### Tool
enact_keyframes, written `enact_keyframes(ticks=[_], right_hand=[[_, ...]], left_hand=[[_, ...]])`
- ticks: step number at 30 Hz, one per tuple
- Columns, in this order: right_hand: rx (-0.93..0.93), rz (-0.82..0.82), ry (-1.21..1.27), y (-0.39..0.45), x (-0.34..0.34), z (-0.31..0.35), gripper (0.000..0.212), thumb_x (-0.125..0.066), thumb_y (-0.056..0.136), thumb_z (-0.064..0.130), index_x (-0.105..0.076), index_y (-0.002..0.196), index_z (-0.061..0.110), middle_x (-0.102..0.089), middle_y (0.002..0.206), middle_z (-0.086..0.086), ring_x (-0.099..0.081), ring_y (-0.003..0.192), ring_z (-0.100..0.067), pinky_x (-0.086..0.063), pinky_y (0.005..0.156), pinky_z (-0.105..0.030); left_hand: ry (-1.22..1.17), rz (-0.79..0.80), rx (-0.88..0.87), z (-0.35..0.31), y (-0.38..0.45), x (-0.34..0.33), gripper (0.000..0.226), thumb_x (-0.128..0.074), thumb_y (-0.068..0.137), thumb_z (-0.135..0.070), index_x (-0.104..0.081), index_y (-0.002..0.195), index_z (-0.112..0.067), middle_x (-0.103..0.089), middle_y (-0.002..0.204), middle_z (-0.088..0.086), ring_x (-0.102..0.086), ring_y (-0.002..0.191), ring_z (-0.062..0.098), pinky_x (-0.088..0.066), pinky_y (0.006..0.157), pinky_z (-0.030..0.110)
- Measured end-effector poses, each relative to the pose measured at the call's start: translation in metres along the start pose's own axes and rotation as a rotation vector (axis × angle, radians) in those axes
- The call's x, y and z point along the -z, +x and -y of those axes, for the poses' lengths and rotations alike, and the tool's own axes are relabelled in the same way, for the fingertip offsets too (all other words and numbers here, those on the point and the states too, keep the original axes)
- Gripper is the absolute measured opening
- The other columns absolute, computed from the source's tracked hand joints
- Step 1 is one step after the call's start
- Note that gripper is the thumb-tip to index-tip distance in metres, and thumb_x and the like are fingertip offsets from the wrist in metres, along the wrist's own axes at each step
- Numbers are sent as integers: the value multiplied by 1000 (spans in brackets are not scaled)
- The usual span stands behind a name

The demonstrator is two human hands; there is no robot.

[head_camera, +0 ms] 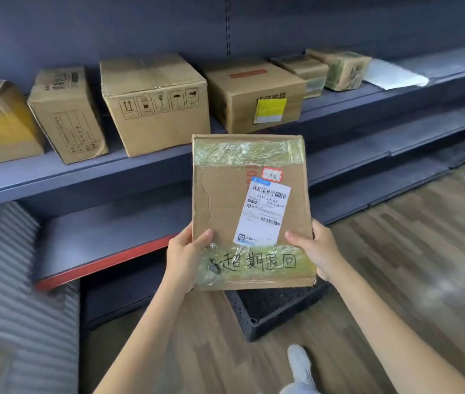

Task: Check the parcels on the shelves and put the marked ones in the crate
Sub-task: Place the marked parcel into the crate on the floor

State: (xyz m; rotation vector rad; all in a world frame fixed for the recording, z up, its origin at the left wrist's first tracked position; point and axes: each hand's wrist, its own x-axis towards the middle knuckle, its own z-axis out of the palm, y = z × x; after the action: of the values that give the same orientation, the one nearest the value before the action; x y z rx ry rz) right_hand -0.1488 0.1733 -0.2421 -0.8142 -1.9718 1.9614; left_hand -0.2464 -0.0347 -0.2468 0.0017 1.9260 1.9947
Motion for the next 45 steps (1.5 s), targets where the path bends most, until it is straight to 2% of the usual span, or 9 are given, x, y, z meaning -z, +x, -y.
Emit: enact_keyframes(ticks=[4,8,12,14,16,22,28,37,45], right_hand=[[-43,35,-15,40,43,-24,29,-64,82,0,-56,87,27,-66,86,8,-62,80,-6,-48,67,-20],[-112,90,-53,88,91,-42,28,-65,80,-1,-56,85,25,-67,86,2,-63,80,-12,-50,71,-26],[-196,151,-95,136,128,-58,26,-66,79,-1,-57,86,22,-67,89,-1,-63,86,-21,-50,83,-36],[-229,183,-107,161,139,-67,23,-66,80,-1,-57,89,18,-66,89,-1,-63,86,-20,-49,82,-35],[-237,193,-104,177,143,-75,21,-65,81,-1,-56,96,12,-65,89,-2,-61,85,-19,-48,82,-32],[-341,222,-148,217,138,-131,26,-65,80,-1,-57,102,10,-66,96,-6,-60,89,-20,-47,82,-31],[-426,203,-155,244,130,-197,28,-62,81,-6,-58,102,11,-66,93,-4,-61,84,-16,-48,79,-24],[-473,204,-225,283,129,-294,30,-63,80,-5,-58,104,13,-67,93,2,-62,83,-9,-52,67,-12],[-488,251,-236,327,118,-359,28,-63,81,-3,-58,102,15,-66,95,-3,-61,93,-23,-48,87,-37]], left_hand=[[-18,-53,55,27,18,-50,24,-62,86,-6,-67,108,-14,-73,92,4,-69,87,27,-53,88,47],[-42,-127,111,55,33,-106,23,-63,84,-4,-68,105,-12,-74,77,-2,-68,68,15,-59,70,34],[-122,-175,215,74,48,-151,29,-66,80,0,-66,108,-8,-74,78,0,-69,66,15,-59,70,33],[-131,-200,257,82,62,-168,33,-66,80,0,-65,112,-5,-74,82,3,-69,70,18,-57,79,39],[-128,-214,269,89,72,-176,34,-65,81,0,-63,115,-2,-73,86,6,-68,71,18,-55,83,41],[1,-302,296,140,104,-186,34,-61,84,1,-60,117,-5,-68,87,2,-65,67,5,-56,67,20],[-5,-285,412,207,137,-181,40,-63,84,-2,-55,123,-8,-69,92,1,-67,76,12,-55,62,18],[59,-259,477,309,169,-171,33,-58,88,-4,-57,120,-14,-66,111,11,-64,98,25,-53,89,44],[208,-301,463,362,214,-173,18,-55,90,-10,-56,102,-24,-63,94,-4,-63,96,22,-51,91,45]])
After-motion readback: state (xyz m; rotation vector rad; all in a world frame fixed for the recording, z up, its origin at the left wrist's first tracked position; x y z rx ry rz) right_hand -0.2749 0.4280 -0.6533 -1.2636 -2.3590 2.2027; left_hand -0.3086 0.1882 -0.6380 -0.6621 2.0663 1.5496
